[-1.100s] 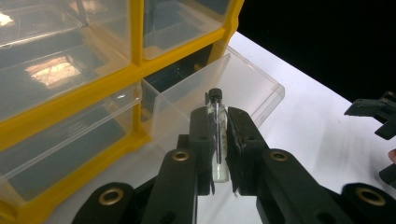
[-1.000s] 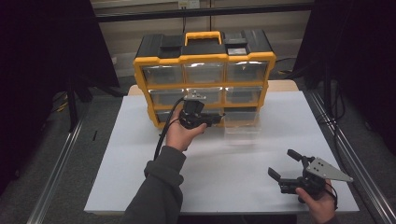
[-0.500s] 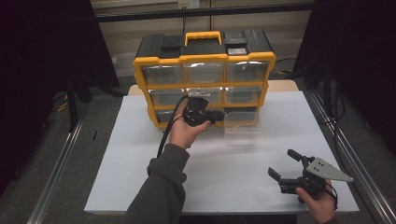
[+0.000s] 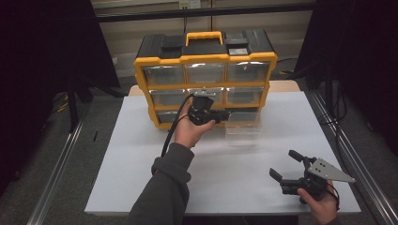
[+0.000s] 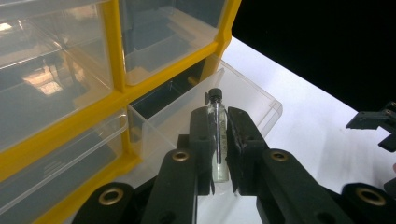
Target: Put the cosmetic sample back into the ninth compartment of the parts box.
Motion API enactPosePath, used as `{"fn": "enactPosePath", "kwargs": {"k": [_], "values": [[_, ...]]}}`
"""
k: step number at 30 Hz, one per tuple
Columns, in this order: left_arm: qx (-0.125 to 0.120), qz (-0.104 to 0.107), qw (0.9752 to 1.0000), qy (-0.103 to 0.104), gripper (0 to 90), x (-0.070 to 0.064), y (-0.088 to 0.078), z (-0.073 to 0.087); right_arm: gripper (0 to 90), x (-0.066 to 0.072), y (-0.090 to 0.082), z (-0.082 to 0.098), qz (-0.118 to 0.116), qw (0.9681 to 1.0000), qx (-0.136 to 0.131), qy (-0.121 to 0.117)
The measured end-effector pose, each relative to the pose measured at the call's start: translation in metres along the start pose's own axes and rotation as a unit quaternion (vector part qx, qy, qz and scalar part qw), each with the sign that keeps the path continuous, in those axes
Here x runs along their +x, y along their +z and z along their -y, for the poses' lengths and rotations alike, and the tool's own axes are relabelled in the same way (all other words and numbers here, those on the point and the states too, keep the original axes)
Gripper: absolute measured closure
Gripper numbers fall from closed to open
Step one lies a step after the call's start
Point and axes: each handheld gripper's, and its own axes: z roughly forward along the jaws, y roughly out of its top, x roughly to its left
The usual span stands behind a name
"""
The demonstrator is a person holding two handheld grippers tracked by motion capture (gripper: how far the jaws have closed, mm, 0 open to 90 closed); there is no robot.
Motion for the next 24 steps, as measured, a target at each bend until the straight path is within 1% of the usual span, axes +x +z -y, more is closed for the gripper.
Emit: {"fn": "enactPosePath", "kwargs": {"k": [3,4,7,10,11,12,13,15,16,17,23,24], "values": [[-0.001,0.001,1.0,0.003,81.1,0.001,0.002,-0.001,1.1,0.0,0.0,0.0,0.0,1.0,0.0,0.001],[-0.002,0.0,1.0,0.0,81.2,0.0,0.003,-0.001,1.1,0.0,0.0,0.0,0.0,1.0,0.0,0.001],[0.002,-0.002,1.0,0.0,81.2,0.0,0.004,-0.002,1.1,0.0,0.0,0.0,-0.001,1.0,-0.001,0.0],[-0.003,0.0,1.0,0.0,81.2,-0.001,0.007,-0.001,1.1,0.0,0.0,0.0,0.0,1.0,-0.001,-0.001],[0.003,-0.003,1.0,0.001,81.1,0.0,0.008,-0.001,1.1,0.0,0.0,0.0,-0.001,1.0,-0.001,0.0],[0.003,-0.003,1.0,0.001,81.2,0.0,0.008,-0.001,1.1,0.0,0.0,0.0,-0.001,1.0,-0.001,0.0],[-0.001,-0.002,1.0,0.0,81.2,0.0,0.009,-0.001,1.1,0.0,0.0,0.0,-0.001,1.0,-0.001,0.0],[0.001,-0.004,1.0,-0.005,81.2,0.0,0.01,-0.001,1.1,0.0,0.0,0.0,-0.001,1.0,-0.001,-0.001],[-0.003,-0.002,1.0,-0.006,81.1,0.0,0.01,-0.001,1.1,0.0,0.0,0.0,-0.001,1.0,-0.001,0.0],[-0.002,-0.005,1.0,-0.002,81.1,0.001,0.011,-0.001,1.1,0.0,0.0,0.0,-0.001,1.0,-0.001,-0.001],[0.001,-0.006,1.0,-0.004,81.2,0.001,0.013,-0.001,1.2,0.0,0.0,0.0,0.0,1.0,-0.001,-0.001],[-0.001,-0.004,1.0,-0.004,81.2,0.001,0.014,-0.001,1.2,0.0,0.0,0.0,0.0,1.0,-0.001,-0.001]]}}
